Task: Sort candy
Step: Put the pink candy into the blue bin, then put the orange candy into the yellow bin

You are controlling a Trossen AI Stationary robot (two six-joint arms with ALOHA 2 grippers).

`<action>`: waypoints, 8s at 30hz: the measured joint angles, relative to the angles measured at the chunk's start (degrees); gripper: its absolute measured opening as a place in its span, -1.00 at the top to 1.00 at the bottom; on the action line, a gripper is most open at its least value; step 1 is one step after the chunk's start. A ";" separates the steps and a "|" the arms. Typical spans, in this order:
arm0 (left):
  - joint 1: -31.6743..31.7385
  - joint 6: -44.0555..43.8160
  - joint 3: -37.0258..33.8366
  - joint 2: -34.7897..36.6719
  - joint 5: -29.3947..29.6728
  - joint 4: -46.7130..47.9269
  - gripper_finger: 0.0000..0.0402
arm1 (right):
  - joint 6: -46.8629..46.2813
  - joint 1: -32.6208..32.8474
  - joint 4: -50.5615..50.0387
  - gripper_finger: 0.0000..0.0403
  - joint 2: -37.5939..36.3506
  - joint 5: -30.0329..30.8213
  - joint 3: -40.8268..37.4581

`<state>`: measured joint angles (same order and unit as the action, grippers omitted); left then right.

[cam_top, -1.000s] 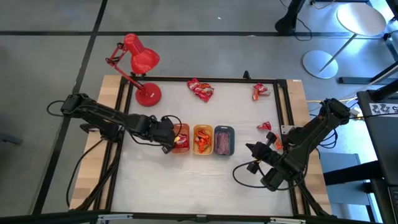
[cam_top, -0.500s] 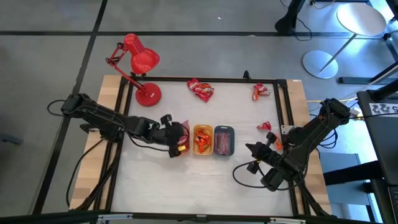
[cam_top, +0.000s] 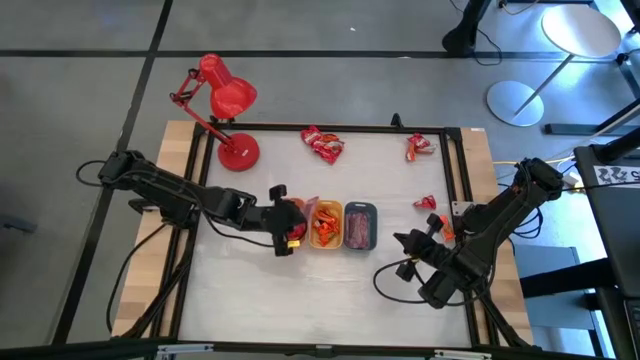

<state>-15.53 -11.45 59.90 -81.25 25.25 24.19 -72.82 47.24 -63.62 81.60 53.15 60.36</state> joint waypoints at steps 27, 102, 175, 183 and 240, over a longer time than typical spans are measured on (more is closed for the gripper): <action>6.62 8.93 12.65 -18.37 -14.06 -17.72 1.00 | 16.98 -0.02 -4.45 1.00 -24.54 8.85 -0.04; 1.65 -6.71 10.01 -9.85 5.15 19.69 0.69 | 8.80 -25.54 -19.83 1.00 -26.74 -17.46 -0.09; 0.13 -8.10 -23.04 27.41 1.56 12.56 0.98 | 43.10 -99.91 18.94 0.54 17.90 -40.23 -0.13; 0.13 -8.10 -23.04 27.41 1.56 12.56 0.99 | 46.12 -99.76 18.47 0.95 17.90 -40.51 -0.11; 0.31 -6.57 -22.95 27.39 1.62 9.43 0.99 | 46.19 -98.22 36.15 0.67 9.53 -44.25 -13.86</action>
<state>-15.22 -18.02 36.95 -53.87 26.87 33.63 -26.63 -50.97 -27.47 91.14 8.90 46.50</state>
